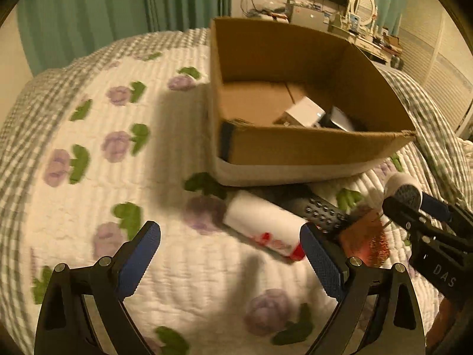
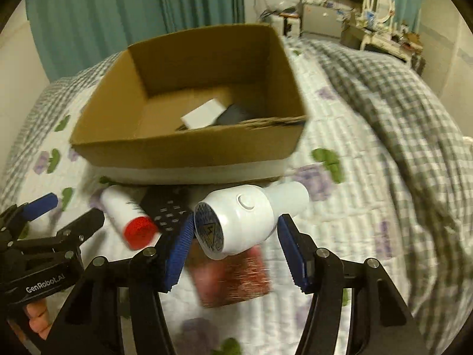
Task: Organize rigid objects
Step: 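Grasp the white cylindrical device with the right tool while the left tool grasps the red-capped bottle, then carry the device and bottle over the box and release both into it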
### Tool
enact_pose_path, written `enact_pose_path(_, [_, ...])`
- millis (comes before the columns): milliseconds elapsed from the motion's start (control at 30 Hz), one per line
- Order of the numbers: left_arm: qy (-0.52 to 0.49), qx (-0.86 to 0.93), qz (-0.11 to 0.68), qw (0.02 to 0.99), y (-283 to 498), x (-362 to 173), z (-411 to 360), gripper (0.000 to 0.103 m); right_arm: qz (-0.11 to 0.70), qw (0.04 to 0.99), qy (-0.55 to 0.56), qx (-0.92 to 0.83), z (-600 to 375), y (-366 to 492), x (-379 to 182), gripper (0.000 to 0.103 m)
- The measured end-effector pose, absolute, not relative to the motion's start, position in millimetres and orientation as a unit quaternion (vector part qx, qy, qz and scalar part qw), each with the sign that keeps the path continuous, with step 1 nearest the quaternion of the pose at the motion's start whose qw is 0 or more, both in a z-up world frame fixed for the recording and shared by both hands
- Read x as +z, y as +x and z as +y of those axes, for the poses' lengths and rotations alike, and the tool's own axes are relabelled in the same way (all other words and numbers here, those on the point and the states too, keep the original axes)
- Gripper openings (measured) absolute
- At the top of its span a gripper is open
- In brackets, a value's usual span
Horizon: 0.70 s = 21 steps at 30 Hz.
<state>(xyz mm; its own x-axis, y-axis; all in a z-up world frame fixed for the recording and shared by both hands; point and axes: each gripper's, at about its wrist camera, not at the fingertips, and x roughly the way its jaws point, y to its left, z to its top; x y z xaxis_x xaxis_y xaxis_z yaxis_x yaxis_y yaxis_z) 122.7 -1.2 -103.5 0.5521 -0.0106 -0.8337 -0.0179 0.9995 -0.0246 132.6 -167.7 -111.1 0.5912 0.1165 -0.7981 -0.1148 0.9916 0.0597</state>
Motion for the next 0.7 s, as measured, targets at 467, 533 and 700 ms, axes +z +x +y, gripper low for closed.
enact_pose_path(467, [0.007, -0.042, 0.525, 0.850, 156.5, -143.1, -27.4, 0.097, 0.446, 0.893, 0.034, 0.054, -190.4, 146.2, -110.9, 0.058])
enact_pose_path(533, [0.013, -0.042, 0.526, 0.849, 159.5, -143.5, -29.1, 0.097, 0.447, 0.893, 0.033, 0.054, -190.8, 146.2, -111.0, 0.058])
enact_pose_path(700, [0.024, -0.048, 0.516, 0.855, 153.7, -139.8, -29.1, 0.093, 0.450, 0.891, 0.036, 0.054, -189.3, 147.9, -113.5, 0.058])
